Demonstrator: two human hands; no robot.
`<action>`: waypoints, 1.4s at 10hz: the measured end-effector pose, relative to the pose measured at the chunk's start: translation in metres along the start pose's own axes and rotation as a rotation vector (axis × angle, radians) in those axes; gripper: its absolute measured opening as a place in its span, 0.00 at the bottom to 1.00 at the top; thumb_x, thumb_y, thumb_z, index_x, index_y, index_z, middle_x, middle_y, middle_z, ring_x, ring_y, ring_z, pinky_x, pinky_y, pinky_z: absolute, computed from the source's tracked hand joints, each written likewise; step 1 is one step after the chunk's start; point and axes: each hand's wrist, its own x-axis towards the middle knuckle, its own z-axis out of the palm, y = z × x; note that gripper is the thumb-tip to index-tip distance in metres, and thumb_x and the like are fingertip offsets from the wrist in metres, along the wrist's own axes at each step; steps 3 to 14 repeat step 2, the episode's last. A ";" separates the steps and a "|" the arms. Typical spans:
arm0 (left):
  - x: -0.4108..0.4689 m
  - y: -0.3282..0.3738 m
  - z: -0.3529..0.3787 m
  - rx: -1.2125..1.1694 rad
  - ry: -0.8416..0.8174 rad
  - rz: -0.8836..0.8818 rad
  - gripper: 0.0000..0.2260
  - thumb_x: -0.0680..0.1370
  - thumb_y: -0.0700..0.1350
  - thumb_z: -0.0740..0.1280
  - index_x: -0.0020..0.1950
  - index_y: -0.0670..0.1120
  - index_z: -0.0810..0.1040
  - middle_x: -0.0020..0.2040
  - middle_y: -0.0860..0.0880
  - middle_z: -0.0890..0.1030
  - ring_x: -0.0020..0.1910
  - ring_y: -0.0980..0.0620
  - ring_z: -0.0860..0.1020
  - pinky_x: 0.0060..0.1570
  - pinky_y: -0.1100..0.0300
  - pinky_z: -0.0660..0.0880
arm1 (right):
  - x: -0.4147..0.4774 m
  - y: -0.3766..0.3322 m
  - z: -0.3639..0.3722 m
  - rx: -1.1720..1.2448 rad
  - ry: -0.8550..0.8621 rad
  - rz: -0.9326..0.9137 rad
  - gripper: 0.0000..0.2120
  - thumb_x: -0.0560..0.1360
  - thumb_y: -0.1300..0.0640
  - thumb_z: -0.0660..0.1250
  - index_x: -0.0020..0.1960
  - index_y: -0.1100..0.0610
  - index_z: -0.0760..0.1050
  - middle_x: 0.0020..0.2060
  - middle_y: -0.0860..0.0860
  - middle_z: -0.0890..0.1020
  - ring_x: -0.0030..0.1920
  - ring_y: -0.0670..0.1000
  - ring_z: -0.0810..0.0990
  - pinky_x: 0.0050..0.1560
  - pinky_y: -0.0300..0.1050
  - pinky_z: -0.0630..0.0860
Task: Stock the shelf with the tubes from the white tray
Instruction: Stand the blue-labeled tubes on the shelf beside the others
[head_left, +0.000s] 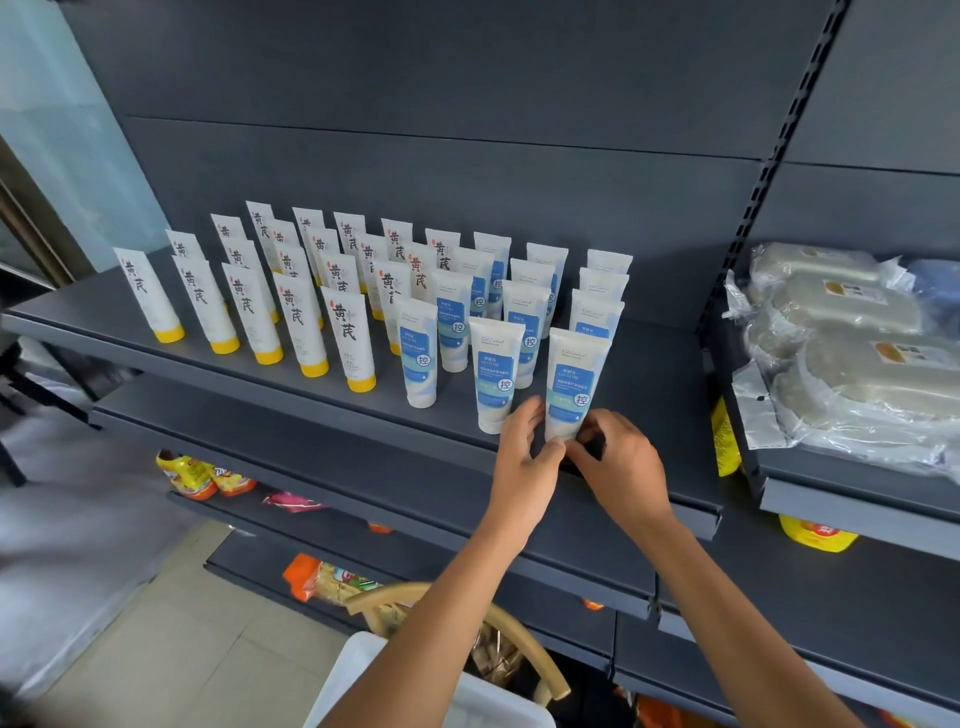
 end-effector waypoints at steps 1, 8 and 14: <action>-0.003 0.004 -0.001 0.000 -0.016 -0.012 0.28 0.75 0.46 0.66 0.77 0.53 0.68 0.73 0.54 0.73 0.73 0.59 0.71 0.74 0.52 0.70 | 0.000 -0.004 0.000 -0.006 0.003 0.008 0.11 0.75 0.49 0.73 0.52 0.51 0.76 0.43 0.44 0.78 0.42 0.46 0.79 0.38 0.48 0.80; -0.012 0.005 -0.003 -0.025 -0.020 -0.016 0.30 0.75 0.46 0.66 0.78 0.52 0.67 0.75 0.54 0.71 0.74 0.59 0.69 0.74 0.55 0.68 | -0.002 -0.005 -0.001 -0.011 0.010 0.023 0.10 0.75 0.50 0.73 0.52 0.51 0.76 0.43 0.44 0.78 0.42 0.46 0.78 0.38 0.47 0.79; -0.012 0.005 -0.003 -0.025 -0.020 -0.016 0.30 0.75 0.46 0.66 0.78 0.52 0.67 0.75 0.54 0.71 0.74 0.59 0.69 0.74 0.55 0.68 | -0.002 -0.005 -0.001 -0.011 0.010 0.023 0.10 0.75 0.50 0.73 0.52 0.51 0.76 0.43 0.44 0.78 0.42 0.46 0.78 0.38 0.47 0.79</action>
